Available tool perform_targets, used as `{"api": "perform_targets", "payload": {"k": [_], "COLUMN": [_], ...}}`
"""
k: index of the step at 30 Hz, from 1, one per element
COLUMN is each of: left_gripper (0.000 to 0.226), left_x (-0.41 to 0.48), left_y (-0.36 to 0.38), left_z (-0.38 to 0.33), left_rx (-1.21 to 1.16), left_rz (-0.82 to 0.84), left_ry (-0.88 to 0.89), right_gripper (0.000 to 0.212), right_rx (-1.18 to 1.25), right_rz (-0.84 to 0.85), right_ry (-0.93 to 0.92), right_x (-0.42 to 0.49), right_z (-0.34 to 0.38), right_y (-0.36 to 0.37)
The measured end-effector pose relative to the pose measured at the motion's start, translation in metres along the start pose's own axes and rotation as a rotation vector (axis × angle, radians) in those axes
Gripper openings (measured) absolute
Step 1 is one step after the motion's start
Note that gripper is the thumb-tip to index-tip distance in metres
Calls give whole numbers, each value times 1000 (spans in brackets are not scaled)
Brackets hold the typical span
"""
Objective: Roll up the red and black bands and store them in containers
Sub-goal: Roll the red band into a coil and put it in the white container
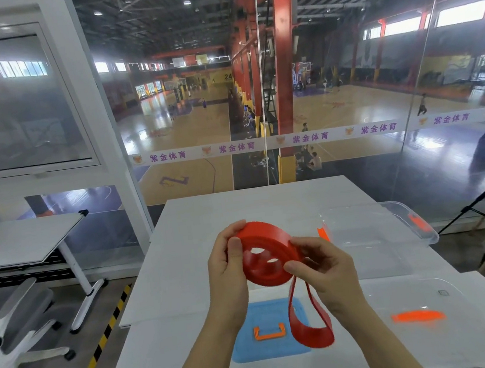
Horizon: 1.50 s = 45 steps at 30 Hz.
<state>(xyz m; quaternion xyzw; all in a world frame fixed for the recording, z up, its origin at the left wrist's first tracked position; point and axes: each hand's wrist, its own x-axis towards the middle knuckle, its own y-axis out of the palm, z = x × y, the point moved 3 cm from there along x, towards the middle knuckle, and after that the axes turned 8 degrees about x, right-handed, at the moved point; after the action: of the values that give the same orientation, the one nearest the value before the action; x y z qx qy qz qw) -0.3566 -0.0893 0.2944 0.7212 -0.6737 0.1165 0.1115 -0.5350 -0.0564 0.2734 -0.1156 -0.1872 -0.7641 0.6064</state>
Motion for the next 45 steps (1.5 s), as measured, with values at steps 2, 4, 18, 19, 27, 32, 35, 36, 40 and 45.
{"api": "perform_targets", "payload": {"k": [2, 4, 18, 19, 27, 32, 35, 36, 40, 45], "left_gripper": [34, 34, 36, 37, 34, 31, 31, 31, 33, 31], "left_x": [1, 1, 1, 2, 4, 6, 8, 8, 4, -1], "left_y": [1, 2, 0, 0, 0, -4, -7, -6, 4, 12], "left_z": [1, 3, 12, 12, 4, 5, 5, 5, 8, 12], "left_rx": [-55, -65, 446, 427, 341, 161, 12, -14, -129, -168], "left_rz": [-16, 32, 407, 410, 347, 110, -23, -40, -29, 50], "left_ry": [-44, -67, 169, 152, 213, 62, -13, -28, -97, -155], "right_gripper": [39, 36, 29, 29, 34, 38, 39, 38, 36, 30], "right_rx": [17, 56, -59, -66, -91, -44, -21, -30, 30, 106], "right_rz": [-50, -109, -25, -17, 43, 31, 4, -4, -110, -165], "right_ry": [9, 11, -1, 3, -4, 10, 44, 43, 14, 2], "right_x": [-2, -4, -3, -3, 0, 1, -4, -5, -5, -3], "right_z": [-3, -3, 5, 6, 6, 0, -8, -9, -10, -7], "right_y": [2, 3, -1, -2, -1, -5, -6, -5, -1, -1]}}
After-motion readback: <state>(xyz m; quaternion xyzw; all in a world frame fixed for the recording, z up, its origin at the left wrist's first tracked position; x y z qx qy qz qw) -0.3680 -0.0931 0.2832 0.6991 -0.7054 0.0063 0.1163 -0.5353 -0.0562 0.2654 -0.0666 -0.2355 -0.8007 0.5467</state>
